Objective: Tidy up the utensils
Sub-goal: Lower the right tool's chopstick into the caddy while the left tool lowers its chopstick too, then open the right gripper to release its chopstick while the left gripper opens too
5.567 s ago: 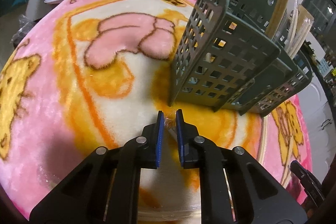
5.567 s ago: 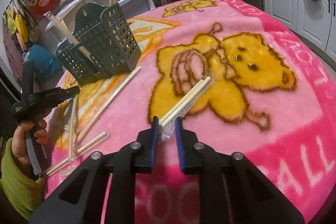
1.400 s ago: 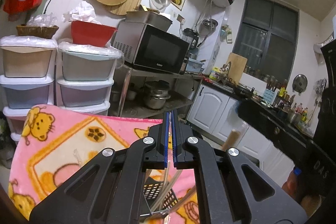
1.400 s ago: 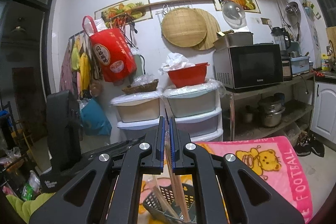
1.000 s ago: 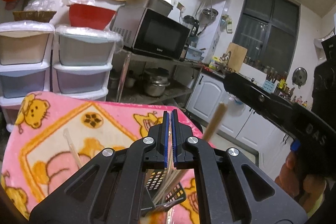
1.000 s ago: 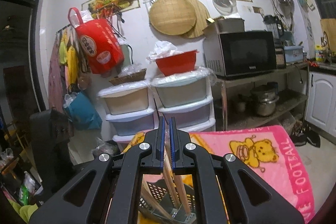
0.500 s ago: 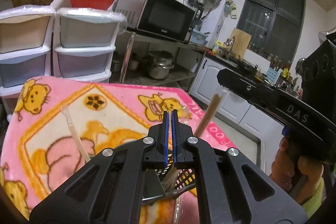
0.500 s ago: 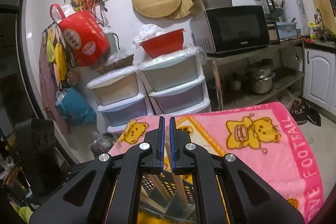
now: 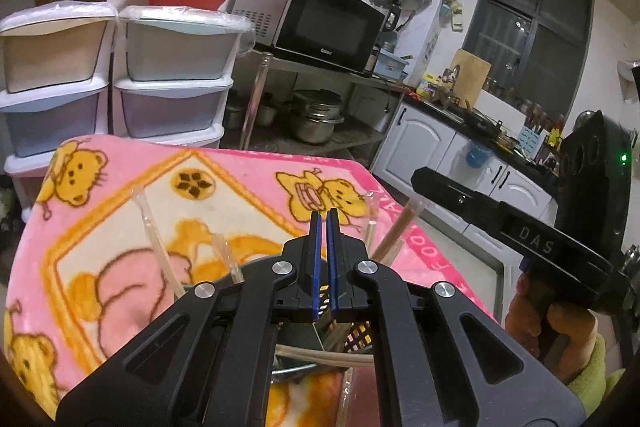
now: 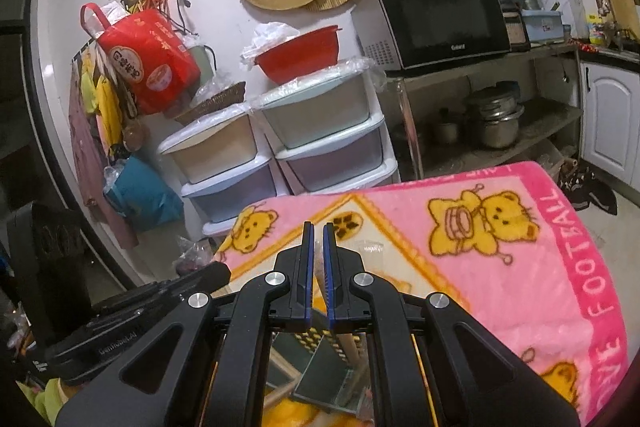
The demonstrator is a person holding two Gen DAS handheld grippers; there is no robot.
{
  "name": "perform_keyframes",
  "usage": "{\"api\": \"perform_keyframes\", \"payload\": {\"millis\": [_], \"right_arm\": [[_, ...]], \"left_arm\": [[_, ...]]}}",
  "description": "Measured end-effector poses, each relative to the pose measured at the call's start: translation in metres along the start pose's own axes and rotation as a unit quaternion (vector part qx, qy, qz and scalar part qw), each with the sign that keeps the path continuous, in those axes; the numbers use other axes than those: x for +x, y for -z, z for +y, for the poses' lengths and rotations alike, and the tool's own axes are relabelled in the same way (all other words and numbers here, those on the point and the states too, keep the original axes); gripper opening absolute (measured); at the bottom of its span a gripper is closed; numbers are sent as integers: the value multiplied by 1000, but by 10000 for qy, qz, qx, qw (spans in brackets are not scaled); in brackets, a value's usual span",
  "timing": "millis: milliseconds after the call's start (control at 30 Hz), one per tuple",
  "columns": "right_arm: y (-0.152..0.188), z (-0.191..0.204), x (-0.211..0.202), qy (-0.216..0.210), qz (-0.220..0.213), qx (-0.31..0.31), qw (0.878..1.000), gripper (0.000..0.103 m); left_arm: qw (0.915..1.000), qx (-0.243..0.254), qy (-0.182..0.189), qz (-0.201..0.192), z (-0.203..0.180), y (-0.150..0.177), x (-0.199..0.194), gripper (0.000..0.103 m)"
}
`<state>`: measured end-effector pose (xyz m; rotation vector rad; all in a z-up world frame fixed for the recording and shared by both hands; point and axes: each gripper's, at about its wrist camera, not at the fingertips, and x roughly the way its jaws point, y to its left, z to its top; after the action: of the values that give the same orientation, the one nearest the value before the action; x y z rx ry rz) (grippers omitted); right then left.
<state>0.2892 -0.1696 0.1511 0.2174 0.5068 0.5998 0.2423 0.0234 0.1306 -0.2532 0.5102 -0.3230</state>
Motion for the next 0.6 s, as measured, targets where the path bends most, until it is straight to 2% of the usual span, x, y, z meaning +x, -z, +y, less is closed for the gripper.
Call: {"api": "perform_keyframes", "payload": {"millis": [300,367,400,500,600], "right_arm": [[9,-8,-7,-78,207,-69,9997,6],[12,-9,-10,-82,235,-74,9997,15],[13,-9,-11,-85,249,-72,9996,17],[16,-10,-17,-70,261,-90,9996,18],[20,-11,-24,-76,272,-109,9995,25]], "left_arm": [[9998,-146,-83,-56,-2,10,-14,1],[9998,-154,-80,-50,-3,14,-18,4],[9998,-150,-113,-46,-3,16,-20,8],[9996,-244,-119,6,-3,22,-26,12],[9996,-221,-154,31,-5,31,-33,16]]}}
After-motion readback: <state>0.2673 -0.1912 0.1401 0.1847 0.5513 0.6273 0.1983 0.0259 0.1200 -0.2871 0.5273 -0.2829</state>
